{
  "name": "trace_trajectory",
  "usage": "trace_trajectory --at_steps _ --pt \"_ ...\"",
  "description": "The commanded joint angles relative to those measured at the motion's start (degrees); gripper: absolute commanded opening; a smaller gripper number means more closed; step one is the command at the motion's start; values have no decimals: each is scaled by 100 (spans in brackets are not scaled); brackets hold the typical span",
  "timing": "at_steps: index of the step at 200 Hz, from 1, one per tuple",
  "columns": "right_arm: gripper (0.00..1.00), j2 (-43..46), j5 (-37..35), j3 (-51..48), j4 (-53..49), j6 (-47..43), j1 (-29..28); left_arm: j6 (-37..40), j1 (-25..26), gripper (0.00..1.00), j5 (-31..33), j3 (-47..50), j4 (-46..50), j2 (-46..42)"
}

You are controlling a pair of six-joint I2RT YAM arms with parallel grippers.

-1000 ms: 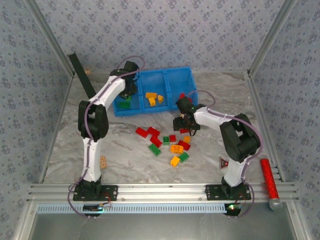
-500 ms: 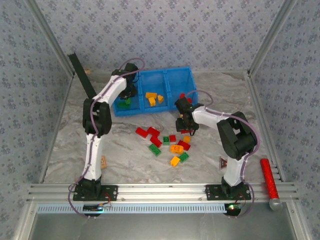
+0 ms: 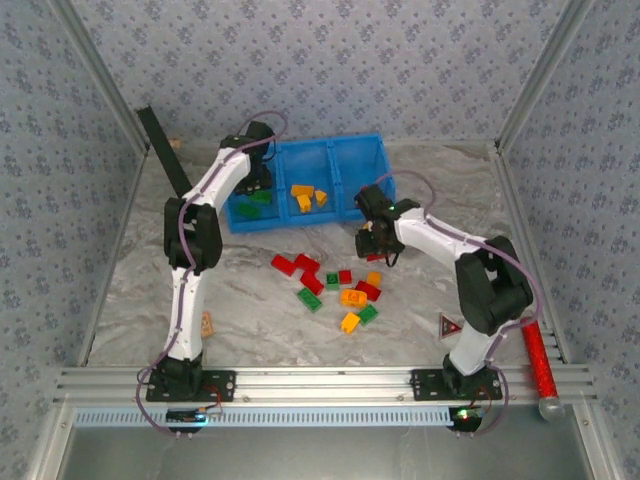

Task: Sort the legos into containers by color
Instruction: Place the lego in the container.

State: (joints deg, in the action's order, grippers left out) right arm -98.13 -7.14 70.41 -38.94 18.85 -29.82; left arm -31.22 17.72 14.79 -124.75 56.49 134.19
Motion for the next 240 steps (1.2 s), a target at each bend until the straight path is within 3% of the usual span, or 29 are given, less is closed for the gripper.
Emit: trace_trajectory --at_steps 1,36,64,146,186,240 --pt "52 245 -177 575 -329 -385 97 233 -22 53 -2 -176 244 -548" --pt "51 -52 -314 1527 -321 -911 359 793 75 53 -110 417 64 -1383" --pt "51 -573 -384 2409 -218 -1349 507 1669 408 54 -683 1934 -898 -2556" --pt "50 -2663 -236 4922 -347 -2056 690 3913 2441 57 -1225 4989 -2372 -5121" --pt "49 -3513 -48 5735 -459 -1995 783 4211 3610 57 -1360 5934 -2947 -5758" --pt "49 -4336 -472 6418 -530 -2280 820 4029 4534 57 -1408 6182 -3227 -5621"
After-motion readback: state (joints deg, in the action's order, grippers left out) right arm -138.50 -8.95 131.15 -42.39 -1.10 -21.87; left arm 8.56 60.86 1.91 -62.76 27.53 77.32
